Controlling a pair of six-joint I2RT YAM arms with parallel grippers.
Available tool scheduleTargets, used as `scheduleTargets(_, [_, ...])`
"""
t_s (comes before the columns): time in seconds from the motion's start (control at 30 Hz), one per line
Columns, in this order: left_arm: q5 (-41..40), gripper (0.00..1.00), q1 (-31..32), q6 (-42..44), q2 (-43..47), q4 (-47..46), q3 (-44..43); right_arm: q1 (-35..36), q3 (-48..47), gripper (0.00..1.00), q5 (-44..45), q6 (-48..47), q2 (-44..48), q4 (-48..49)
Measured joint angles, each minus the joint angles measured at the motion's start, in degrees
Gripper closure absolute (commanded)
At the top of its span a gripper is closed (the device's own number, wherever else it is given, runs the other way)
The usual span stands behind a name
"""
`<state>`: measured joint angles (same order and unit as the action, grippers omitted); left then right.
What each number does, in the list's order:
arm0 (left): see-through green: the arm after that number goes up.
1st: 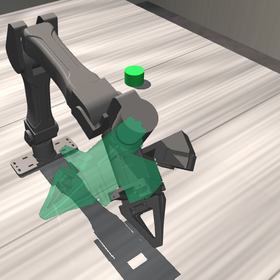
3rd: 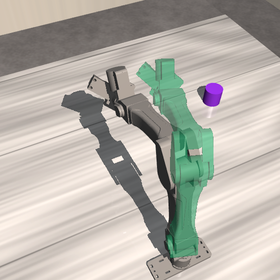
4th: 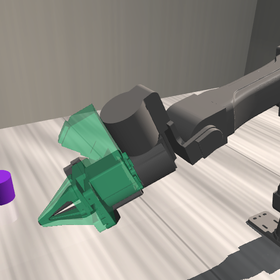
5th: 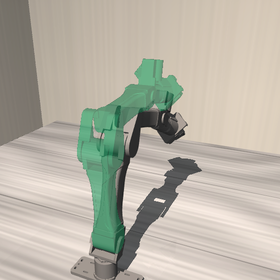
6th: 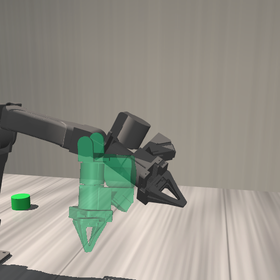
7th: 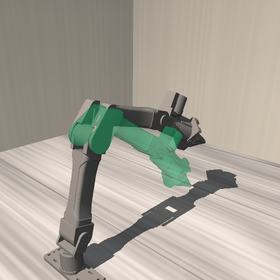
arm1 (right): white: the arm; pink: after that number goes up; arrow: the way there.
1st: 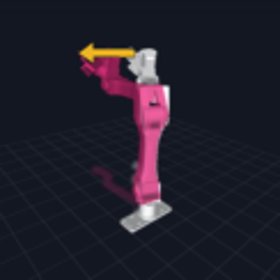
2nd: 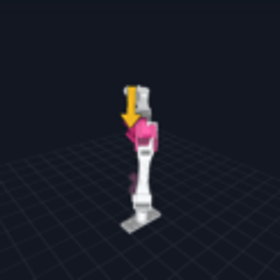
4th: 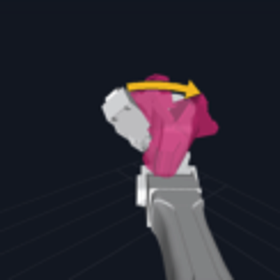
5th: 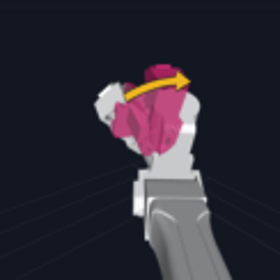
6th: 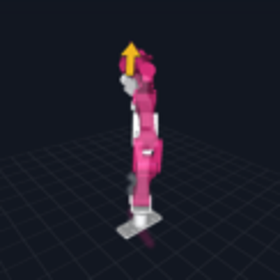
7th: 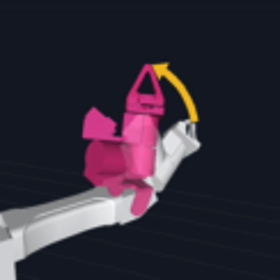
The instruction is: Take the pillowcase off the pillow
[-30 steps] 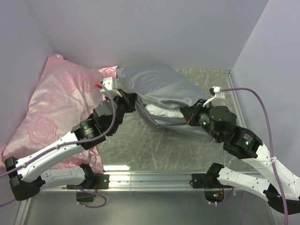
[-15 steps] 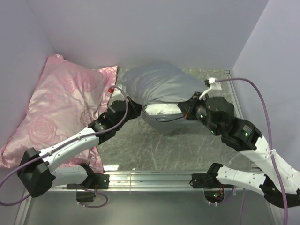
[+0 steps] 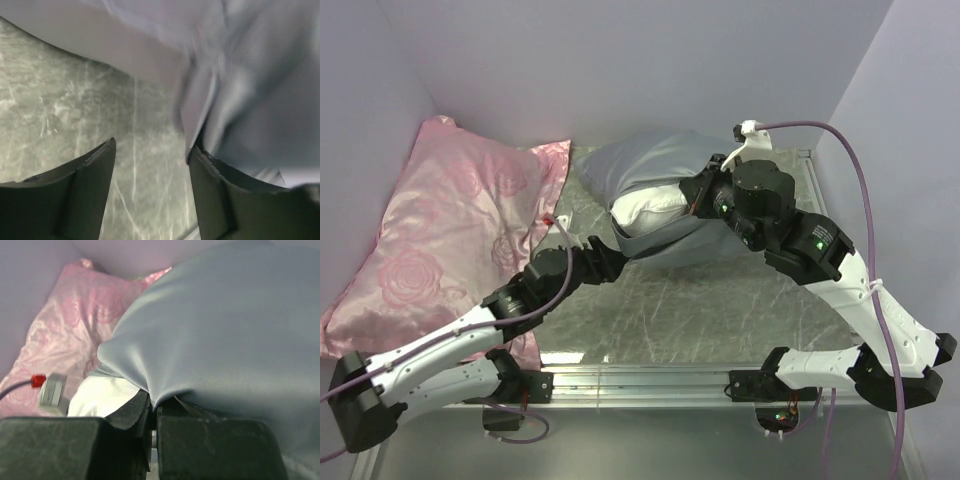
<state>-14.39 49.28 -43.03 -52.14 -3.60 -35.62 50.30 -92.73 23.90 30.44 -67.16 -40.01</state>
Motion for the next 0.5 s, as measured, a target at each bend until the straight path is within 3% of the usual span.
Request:
scheduleTargets(0.3, [2.10, 0.33, 3.06, 3.69, 13.18, 10.60, -3.39, 0.00, -1.84, 1.00, 1.27, -0.09, -1.36, 2.56])
scheduleTargets(0.5, [4.59, 0.25, 3.32, 7.19, 15.04, 12.28, -12.83, -0.04, -2.21, 1.00, 1.29, -0.09, -2.27, 3.48])
